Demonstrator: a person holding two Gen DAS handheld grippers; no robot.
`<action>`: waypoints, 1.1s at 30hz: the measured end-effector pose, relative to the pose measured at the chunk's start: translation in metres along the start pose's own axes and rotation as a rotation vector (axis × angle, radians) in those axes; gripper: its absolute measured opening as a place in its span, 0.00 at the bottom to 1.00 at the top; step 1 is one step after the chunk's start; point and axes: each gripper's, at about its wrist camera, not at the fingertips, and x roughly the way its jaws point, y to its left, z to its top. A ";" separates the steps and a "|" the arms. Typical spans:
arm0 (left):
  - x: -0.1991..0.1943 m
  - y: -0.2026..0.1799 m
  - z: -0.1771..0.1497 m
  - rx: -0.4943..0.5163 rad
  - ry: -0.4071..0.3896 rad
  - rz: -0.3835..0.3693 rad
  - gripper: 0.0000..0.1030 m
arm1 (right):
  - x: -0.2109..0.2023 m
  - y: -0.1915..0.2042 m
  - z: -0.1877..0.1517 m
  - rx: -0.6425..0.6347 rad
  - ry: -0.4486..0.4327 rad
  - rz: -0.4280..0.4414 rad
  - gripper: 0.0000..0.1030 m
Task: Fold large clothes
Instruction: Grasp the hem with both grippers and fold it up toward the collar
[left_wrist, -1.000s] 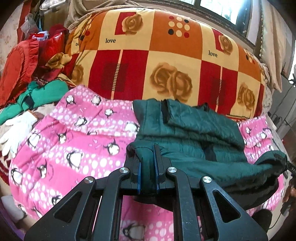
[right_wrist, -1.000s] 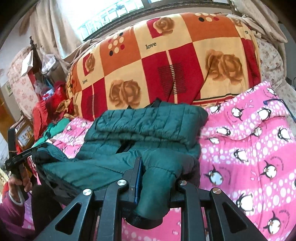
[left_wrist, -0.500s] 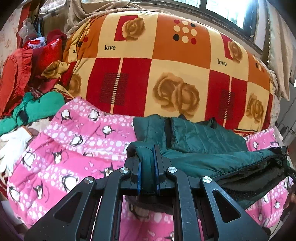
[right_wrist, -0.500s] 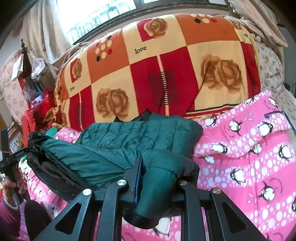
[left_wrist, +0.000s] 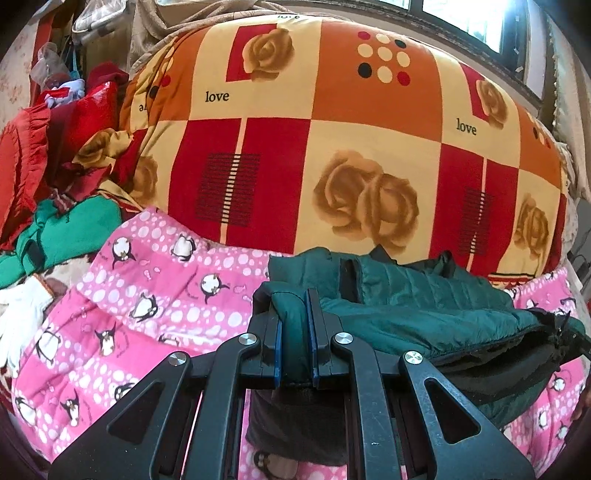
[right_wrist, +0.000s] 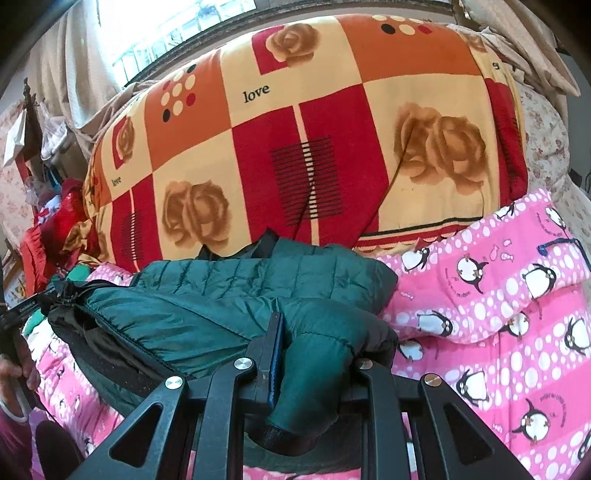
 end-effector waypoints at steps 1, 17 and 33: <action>0.003 -0.001 0.002 -0.002 0.000 0.003 0.10 | 0.003 -0.001 0.002 0.001 0.000 -0.002 0.18; 0.055 -0.010 0.031 -0.005 0.008 0.063 0.10 | 0.058 -0.005 0.045 0.000 0.004 -0.034 0.18; 0.126 -0.016 0.040 -0.028 0.057 0.152 0.10 | 0.129 -0.016 0.065 0.036 0.038 -0.067 0.18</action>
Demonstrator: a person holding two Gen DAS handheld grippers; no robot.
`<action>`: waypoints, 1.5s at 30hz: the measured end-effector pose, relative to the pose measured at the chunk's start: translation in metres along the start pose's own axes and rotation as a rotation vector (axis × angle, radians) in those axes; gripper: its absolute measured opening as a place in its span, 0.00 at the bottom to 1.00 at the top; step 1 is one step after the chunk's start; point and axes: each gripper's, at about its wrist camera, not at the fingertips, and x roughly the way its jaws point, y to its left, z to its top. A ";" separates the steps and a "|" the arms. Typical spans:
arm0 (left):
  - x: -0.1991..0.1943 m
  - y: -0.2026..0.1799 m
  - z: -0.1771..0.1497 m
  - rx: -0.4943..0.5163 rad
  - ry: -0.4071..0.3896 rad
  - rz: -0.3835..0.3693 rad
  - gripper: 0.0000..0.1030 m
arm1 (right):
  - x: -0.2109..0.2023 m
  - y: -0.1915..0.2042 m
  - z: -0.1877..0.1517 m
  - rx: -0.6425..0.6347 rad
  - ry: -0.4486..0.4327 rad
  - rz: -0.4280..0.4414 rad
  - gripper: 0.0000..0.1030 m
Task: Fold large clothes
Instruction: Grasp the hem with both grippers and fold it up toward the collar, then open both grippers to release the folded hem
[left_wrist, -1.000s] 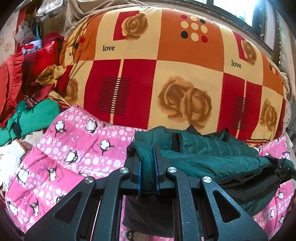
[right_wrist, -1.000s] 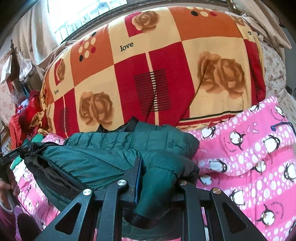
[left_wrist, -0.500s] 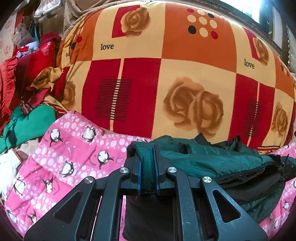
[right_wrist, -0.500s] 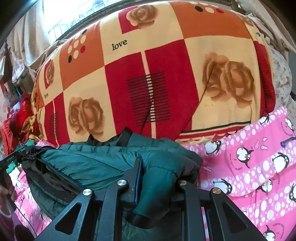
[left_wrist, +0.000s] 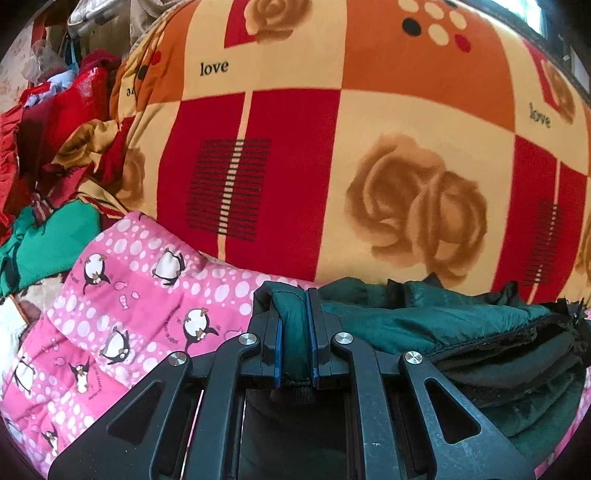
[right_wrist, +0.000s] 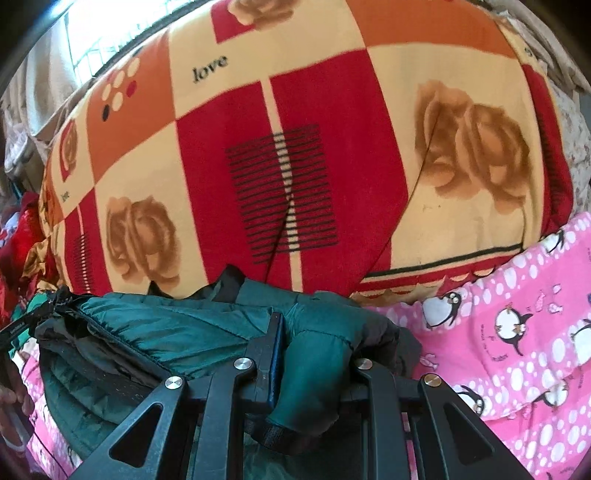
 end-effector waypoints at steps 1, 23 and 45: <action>0.003 -0.001 -0.001 0.003 0.003 0.006 0.10 | 0.006 -0.001 -0.001 0.006 0.007 -0.001 0.18; 0.035 -0.006 -0.010 -0.003 0.025 -0.002 0.14 | 0.057 -0.014 -0.018 0.082 0.038 0.013 0.24; -0.008 0.002 -0.015 -0.015 0.009 -0.072 0.76 | -0.012 0.040 0.005 -0.035 -0.035 0.161 0.76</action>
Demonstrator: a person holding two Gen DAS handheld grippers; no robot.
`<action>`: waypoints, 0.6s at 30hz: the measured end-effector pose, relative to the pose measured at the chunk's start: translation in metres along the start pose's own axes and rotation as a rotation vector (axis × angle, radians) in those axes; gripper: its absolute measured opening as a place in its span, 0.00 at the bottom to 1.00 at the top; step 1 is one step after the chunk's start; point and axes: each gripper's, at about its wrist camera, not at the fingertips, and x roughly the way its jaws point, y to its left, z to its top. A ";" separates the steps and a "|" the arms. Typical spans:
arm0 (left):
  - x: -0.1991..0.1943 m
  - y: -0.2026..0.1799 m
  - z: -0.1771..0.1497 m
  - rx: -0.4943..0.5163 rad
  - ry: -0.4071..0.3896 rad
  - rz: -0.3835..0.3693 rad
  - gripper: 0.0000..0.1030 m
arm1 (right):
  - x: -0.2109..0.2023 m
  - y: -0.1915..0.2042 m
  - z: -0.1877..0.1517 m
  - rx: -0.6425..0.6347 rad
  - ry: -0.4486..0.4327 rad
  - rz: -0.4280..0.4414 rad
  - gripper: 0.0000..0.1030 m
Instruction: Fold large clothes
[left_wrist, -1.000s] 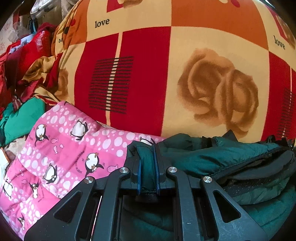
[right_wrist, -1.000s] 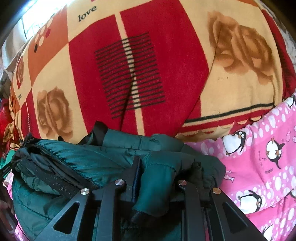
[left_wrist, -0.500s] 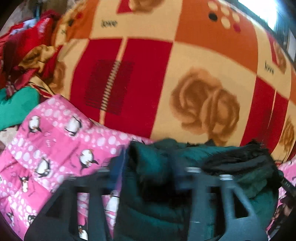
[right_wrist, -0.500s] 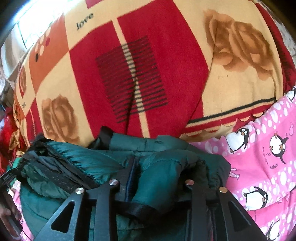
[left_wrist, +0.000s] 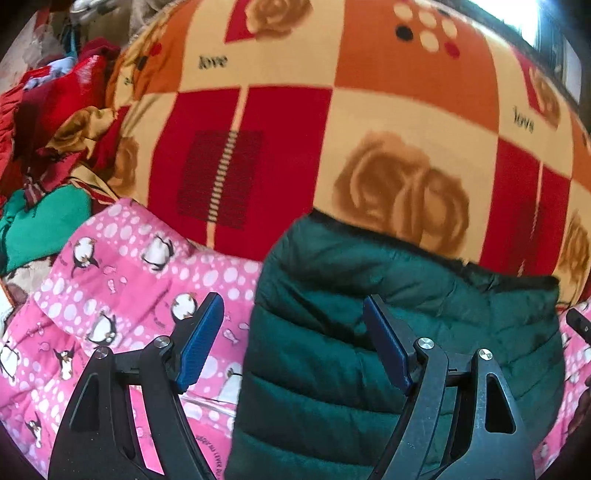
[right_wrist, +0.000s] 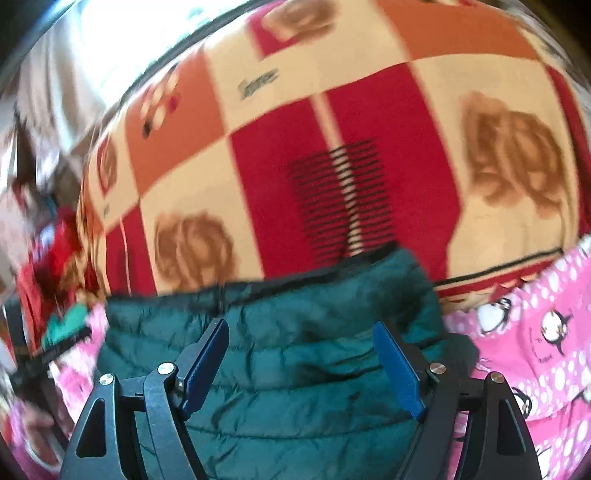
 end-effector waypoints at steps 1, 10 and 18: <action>0.006 -0.002 -0.001 0.008 0.012 0.013 0.76 | 0.008 0.009 -0.001 -0.036 0.017 -0.002 0.76; 0.068 0.001 -0.005 0.024 0.160 0.091 0.79 | 0.100 0.018 -0.002 -0.140 0.164 -0.139 0.76; 0.084 -0.003 -0.007 0.050 0.183 0.107 0.79 | 0.125 0.001 -0.013 -0.062 0.197 -0.178 0.76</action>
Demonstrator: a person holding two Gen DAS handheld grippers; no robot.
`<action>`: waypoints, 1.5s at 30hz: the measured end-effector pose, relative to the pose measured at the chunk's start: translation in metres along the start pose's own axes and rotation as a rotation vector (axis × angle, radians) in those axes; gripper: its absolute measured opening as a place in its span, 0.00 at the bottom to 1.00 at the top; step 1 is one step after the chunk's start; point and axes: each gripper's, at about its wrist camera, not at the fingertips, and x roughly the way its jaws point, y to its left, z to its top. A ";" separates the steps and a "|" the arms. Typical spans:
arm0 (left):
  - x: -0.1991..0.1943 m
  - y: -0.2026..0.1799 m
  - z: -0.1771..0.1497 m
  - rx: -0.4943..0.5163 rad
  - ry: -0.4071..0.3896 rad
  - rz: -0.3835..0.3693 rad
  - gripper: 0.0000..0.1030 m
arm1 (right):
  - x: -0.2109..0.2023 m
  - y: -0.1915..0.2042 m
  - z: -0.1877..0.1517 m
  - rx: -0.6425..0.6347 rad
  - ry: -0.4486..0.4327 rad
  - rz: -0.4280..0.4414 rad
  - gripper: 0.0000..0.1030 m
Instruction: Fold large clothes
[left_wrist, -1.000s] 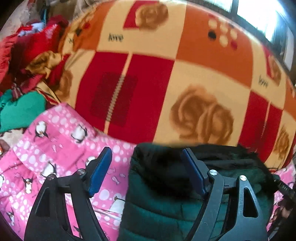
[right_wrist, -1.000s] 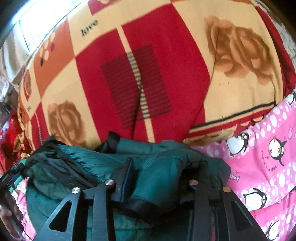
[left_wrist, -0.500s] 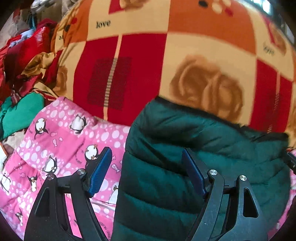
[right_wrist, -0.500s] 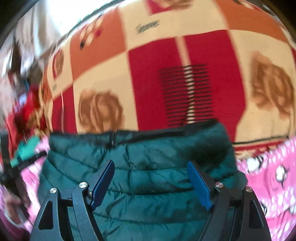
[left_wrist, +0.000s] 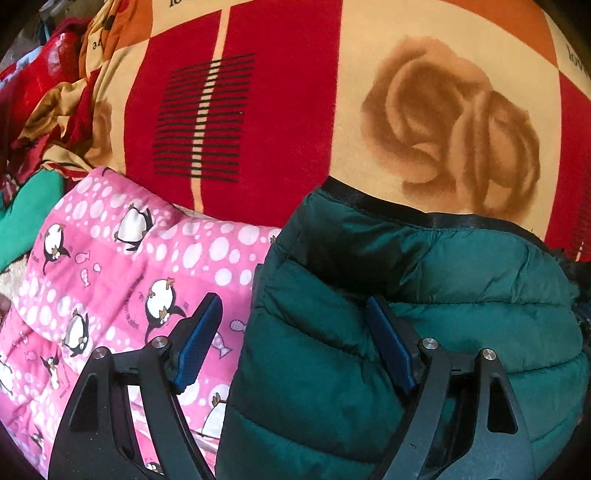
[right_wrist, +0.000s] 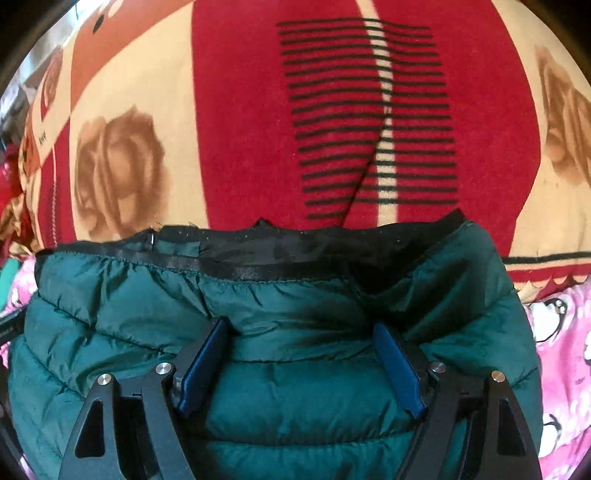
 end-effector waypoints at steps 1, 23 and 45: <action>0.000 0.000 0.000 0.002 0.001 0.000 0.79 | -0.004 0.003 0.002 -0.004 0.005 -0.007 0.76; 0.021 0.002 0.009 -0.019 0.040 -0.040 0.85 | -0.018 -0.055 -0.006 0.149 -0.038 -0.040 0.77; -0.078 0.013 -0.039 0.020 -0.050 -0.059 0.84 | -0.092 -0.049 -0.054 0.189 -0.073 0.003 0.77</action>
